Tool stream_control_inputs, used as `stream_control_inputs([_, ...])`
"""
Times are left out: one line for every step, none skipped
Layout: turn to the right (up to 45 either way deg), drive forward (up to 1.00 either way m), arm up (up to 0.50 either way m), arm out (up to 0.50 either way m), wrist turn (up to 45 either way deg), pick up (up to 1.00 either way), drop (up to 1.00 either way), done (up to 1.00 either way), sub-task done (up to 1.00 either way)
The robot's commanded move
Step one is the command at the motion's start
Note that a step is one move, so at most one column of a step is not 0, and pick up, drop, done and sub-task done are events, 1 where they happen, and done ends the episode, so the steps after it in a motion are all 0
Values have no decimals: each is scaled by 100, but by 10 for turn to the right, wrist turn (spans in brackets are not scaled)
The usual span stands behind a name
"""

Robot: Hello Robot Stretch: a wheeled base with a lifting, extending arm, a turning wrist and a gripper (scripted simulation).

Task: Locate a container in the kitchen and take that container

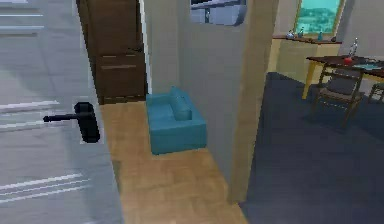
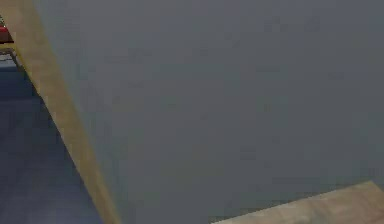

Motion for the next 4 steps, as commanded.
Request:
stream_control_inputs([210, 0, 0, 0, 0, 0, 0, 0, 0])
stream_control_inputs([0, 50, 0, 0, 0, 0, 0, 0, 0])
stream_control_inputs([270, 0, 0, 0, 0, 0, 0, 0, 0])
stream_control_inputs([0, 100, 0, 0, 0, 0, 0, 0, 0])
